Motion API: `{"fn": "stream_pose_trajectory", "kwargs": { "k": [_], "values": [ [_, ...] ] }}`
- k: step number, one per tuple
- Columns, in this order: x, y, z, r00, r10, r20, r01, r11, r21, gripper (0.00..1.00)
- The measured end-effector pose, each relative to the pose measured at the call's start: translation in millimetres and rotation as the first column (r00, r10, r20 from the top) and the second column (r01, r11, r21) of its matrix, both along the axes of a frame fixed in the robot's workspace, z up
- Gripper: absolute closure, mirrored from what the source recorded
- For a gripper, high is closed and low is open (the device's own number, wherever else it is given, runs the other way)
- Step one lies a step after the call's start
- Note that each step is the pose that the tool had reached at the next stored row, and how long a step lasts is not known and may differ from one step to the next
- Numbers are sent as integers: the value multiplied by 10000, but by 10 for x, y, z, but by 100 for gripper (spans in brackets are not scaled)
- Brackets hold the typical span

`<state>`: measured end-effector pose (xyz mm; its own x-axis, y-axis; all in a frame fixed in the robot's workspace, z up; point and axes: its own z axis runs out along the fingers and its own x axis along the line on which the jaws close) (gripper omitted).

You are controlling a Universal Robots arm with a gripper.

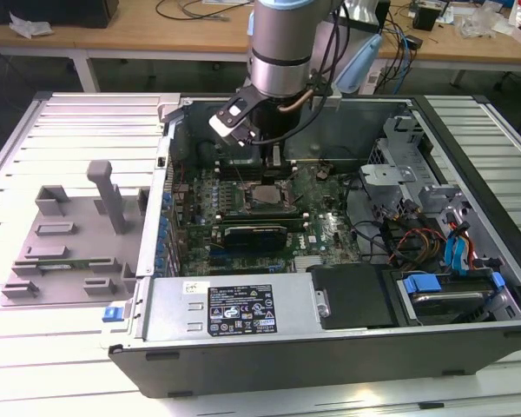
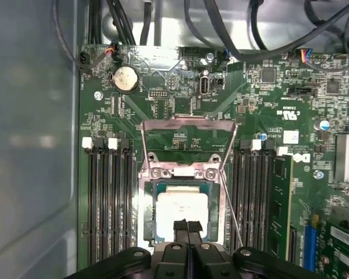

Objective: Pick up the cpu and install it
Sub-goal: 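Place the cpu into insertion slot, then close the cpu cover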

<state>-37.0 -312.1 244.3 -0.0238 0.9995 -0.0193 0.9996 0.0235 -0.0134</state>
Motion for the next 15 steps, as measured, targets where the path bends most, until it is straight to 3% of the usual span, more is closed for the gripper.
{"fn": "stream_pose_trajectory", "kwargs": {
  "k": [2, 15],
  "values": [
    [0, 0, 45, 10000, 1, 0, -1, 10000, 0, 89],
    [0, 0, 74, 10000, 1, -1, -1, 10000, -2, 89]
  ]
}}
